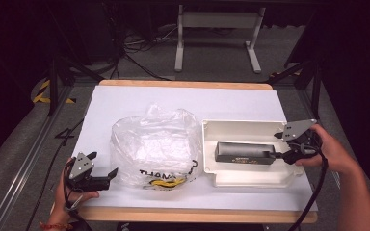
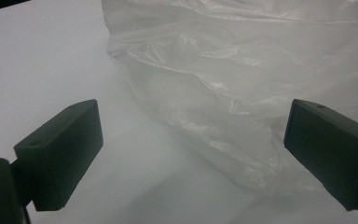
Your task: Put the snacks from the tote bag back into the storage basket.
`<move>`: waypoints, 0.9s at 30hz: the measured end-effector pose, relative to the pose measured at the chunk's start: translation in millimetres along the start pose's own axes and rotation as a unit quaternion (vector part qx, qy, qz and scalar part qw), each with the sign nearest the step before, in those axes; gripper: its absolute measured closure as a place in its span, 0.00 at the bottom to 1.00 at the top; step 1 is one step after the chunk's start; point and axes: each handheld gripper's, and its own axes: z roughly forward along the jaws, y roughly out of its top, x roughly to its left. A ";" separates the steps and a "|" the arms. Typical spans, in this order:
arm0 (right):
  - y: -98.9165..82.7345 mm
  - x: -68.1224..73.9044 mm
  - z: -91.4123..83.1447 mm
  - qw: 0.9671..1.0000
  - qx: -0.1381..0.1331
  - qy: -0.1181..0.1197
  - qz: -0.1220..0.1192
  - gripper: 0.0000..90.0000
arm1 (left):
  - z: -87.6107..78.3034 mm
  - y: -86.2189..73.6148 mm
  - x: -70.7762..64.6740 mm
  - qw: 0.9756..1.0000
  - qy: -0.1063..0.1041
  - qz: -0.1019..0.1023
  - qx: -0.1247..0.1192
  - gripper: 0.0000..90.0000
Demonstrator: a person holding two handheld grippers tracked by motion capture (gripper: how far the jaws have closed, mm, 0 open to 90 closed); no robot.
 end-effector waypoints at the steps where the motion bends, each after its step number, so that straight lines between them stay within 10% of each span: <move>1: -1.3 0.3 -1.5 1.000 -0.003 -0.005 0.009 0.38 | 0.0 0.0 0.0 1.000 0.000 0.000 0.000 0.06; 27: -20.8 20.9 -17.5 0.987 -0.063 -0.090 0.114 0.23 | -0.4 -0.3 0.4 1.000 -0.003 -0.003 -0.003 0.06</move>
